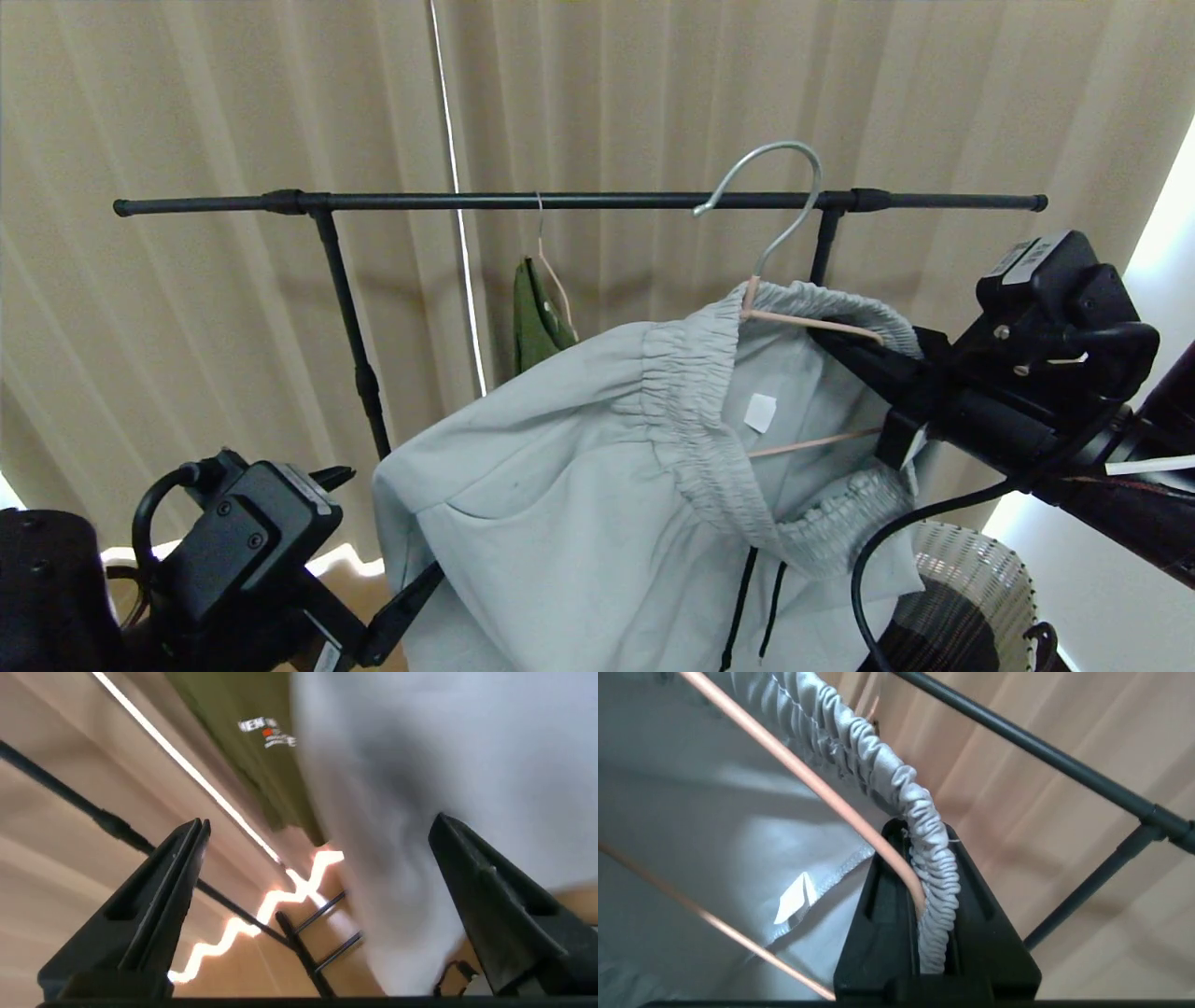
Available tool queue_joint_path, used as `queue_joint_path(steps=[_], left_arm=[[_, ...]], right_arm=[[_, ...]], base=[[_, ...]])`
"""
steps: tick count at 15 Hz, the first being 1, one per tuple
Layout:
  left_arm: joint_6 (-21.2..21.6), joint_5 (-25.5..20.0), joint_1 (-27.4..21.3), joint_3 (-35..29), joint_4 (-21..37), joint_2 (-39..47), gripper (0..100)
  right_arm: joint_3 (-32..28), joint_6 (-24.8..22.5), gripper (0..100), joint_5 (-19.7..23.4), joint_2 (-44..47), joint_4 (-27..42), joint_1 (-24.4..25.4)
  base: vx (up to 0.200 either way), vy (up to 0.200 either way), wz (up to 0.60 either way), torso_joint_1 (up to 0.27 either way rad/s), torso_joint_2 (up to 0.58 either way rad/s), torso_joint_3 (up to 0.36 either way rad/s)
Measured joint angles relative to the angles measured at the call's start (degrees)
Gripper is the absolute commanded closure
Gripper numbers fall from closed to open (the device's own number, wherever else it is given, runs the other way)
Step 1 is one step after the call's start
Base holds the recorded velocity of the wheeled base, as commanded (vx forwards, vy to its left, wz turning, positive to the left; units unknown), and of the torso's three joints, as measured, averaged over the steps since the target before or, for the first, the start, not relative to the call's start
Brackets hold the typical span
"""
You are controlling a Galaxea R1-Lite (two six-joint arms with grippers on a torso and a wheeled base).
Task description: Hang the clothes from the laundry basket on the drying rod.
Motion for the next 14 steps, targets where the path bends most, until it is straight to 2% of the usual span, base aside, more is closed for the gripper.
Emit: queue_joint_path(steps=[1,7,10,14], left_arm=[[-0.04,0.05,0.44,-0.52,-0.02,0.68,100],[0.07,0.29,2.78,-1.24,-0.06,3.45,100],[0.45,0.34,9.35,1.68,-0.13,3.69,100],[0.35,0.32,14.42,5.92,-0.17,2.45,100]], right_arm=[[-0.02,-0.02,100,0.0,-0.13,0.02,0.0],[-0.17,-0.06,100,-0.1,-0.28,0.1,-0.01],[0.0,-0.06,100,-0.07,-0.27,0.21,-0.2],[-0.11,0.07,100,0.01,0.17,0.18,-0.33]], base=[[0.0,0.0,0.0,0.0,0.0,0.0],[0.0,0.0,0.0,0.0,0.0,0.0],[0.0,0.0,0.0,0.0,0.0,0.0],[0.0,0.0,0.0,0.0,0.0,0.0]])
